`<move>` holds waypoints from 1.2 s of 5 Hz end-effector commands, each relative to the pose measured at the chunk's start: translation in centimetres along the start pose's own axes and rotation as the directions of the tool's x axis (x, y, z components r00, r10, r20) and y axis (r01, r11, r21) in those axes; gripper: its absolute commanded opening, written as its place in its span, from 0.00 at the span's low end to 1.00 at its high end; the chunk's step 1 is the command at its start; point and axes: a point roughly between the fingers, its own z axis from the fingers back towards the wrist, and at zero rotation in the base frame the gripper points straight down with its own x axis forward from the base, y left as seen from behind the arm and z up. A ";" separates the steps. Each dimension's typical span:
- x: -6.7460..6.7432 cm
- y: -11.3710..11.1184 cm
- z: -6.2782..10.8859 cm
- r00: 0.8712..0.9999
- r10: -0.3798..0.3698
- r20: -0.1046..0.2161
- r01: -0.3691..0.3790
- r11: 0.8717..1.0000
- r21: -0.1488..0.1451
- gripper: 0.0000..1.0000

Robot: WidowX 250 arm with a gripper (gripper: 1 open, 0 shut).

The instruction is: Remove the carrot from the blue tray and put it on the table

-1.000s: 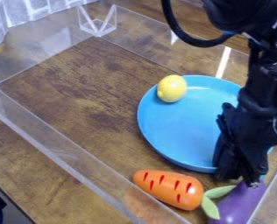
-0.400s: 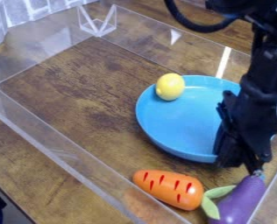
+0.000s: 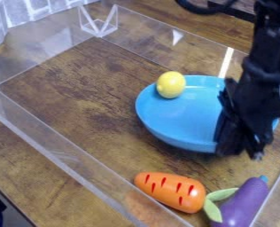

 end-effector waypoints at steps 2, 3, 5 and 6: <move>-0.8 2.2 3.8 0.993 0.076 0.088 -0.079 0.996 0.039 0.00; 0.0 1.9 3.1 0.986 0.138 0.096 -0.141 0.990 0.025 0.00; 0.7 0.7 2.2 0.974 0.189 0.122 -0.190 0.982 -0.009 0.00; 0.5 0.0 2.2 0.973 0.184 0.140 -0.182 0.983 -0.023 0.00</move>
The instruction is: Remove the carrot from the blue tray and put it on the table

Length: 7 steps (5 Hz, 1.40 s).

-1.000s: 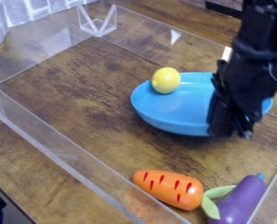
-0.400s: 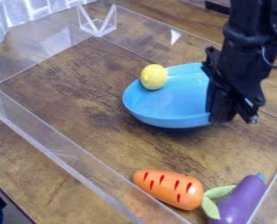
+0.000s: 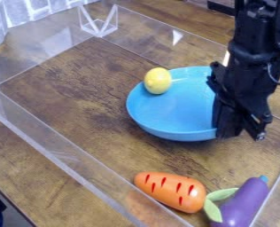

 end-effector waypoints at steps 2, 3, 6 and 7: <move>-0.2 -2.1 2.9 0.993 0.025 0.116 -0.026 1.000 0.000 0.00; -1.0 -1.7 3.7 0.990 -0.023 0.136 0.023 1.000 -0.005 0.00; -1.5 -0.8 5.4 0.981 -0.115 0.155 0.118 0.993 -0.011 0.00; -1.3 -1.2 5.5 0.986 -0.090 0.143 0.093 0.996 -0.016 0.00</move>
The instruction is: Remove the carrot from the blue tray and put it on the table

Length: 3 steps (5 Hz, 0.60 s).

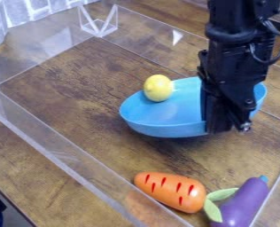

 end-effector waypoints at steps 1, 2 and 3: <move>1.5 -1.1 2.4 0.997 0.013 0.074 -0.014 1.000 0.022 0.00; 1.9 -1.3 2.8 0.998 0.002 0.069 -0.003 1.000 0.009 0.00; 2.1 -0.5 3.1 0.998 -0.023 0.062 0.023 1.000 -0.007 1.00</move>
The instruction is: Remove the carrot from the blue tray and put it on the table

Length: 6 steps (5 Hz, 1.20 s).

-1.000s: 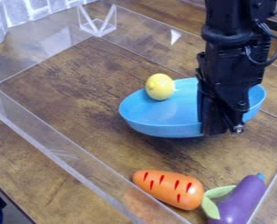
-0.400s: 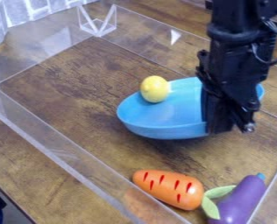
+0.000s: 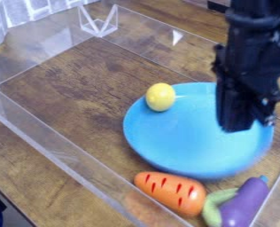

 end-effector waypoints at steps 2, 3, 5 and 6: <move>-0.8 6.4 3.9 0.998 0.058 0.018 -0.059 0.997 0.048 0.00; -0.3 6.2 2.4 1.000 0.020 -0.008 -0.020 0.999 0.037 1.00; 1.4 4.4 -1.4 0.995 -0.087 -0.043 0.088 0.996 0.012 1.00; 1.3 3.6 -2.9 0.987 -0.146 -0.061 0.147 0.989 0.002 1.00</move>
